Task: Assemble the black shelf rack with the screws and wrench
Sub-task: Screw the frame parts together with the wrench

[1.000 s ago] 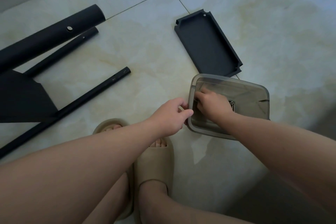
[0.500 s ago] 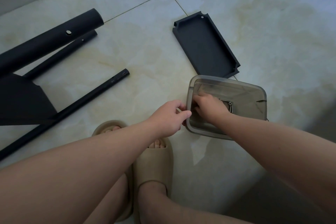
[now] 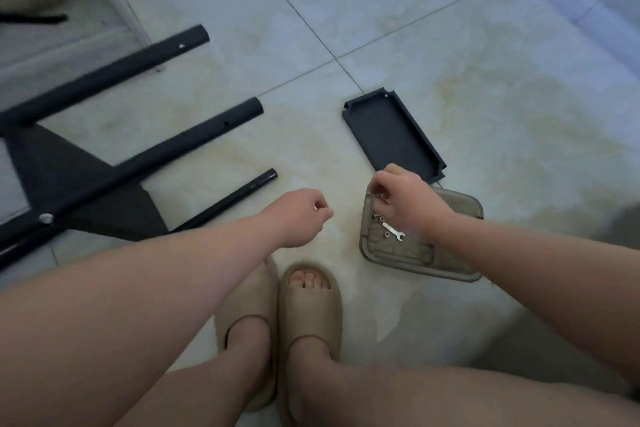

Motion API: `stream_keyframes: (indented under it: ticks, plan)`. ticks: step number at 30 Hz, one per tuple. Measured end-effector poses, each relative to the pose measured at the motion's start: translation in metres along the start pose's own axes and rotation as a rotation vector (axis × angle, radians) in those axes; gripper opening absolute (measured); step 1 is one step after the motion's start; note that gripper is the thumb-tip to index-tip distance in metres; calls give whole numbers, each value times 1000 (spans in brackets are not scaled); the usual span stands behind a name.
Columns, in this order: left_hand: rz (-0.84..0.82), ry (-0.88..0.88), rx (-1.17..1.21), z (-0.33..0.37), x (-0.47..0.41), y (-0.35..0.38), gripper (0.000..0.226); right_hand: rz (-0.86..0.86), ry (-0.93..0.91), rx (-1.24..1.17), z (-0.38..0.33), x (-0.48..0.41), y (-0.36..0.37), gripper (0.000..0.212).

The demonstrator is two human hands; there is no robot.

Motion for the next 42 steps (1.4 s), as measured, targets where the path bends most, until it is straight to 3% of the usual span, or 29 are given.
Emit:
stream_keyframes:
  ticks: [5, 9, 14, 18, 22, 28, 32, 35, 37, 39, 42]
  plan:
    - [127, -141, 211, -6, 67, -70, 24, 144, -146, -152, -111, 16, -44, 11]
    - [191, -261, 703, -9, 137, -102, 36, 170, -321, -198, -204, 45, -67, 12]
    - [124, -184, 1236, -23, 214, -110, 53, 152, -498, -190, -293, 85, -67, 18]
    - [114, -111, 1391, -43, 254, -119, 58, 59, -609, -116, -346, 99, -46, 31]
    - [164, -90, 1488, -63, 278, -123, 40, -17, -663, -60, -378, 98, -15, 35]
    - [394, -340, 1674, -117, 279, -124, 40, -45, -606, -103, -399, 55, 25, 38]
    - [471, -548, 1402, -156, 267, -137, 33, -86, -456, -25, -380, 17, 49, 29]
    - [619, -531, 805, -184, 247, -153, 23, -173, -408, 116, -362, -5, 69, 35]
    - [688, -485, 425, -197, 233, -160, 28, -208, -390, 229, -355, -18, 80, 47]
    - [675, -465, 215, -207, 218, -163, 29, -224, -396, 335, -348, -32, 90, 56]
    - [573, -488, 107, -224, 195, -167, 38, -233, -404, 416, -336, -51, 102, 59]
Point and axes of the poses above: each hand's wrist, its own x-axis away from the middle knuckle, its own y-axis out of the palm, z = x × y, the point moved 3 cm from there along -x, towards the middle knuckle, and after that the axes turned 10 degrees about -x, right-handed, at the moved point
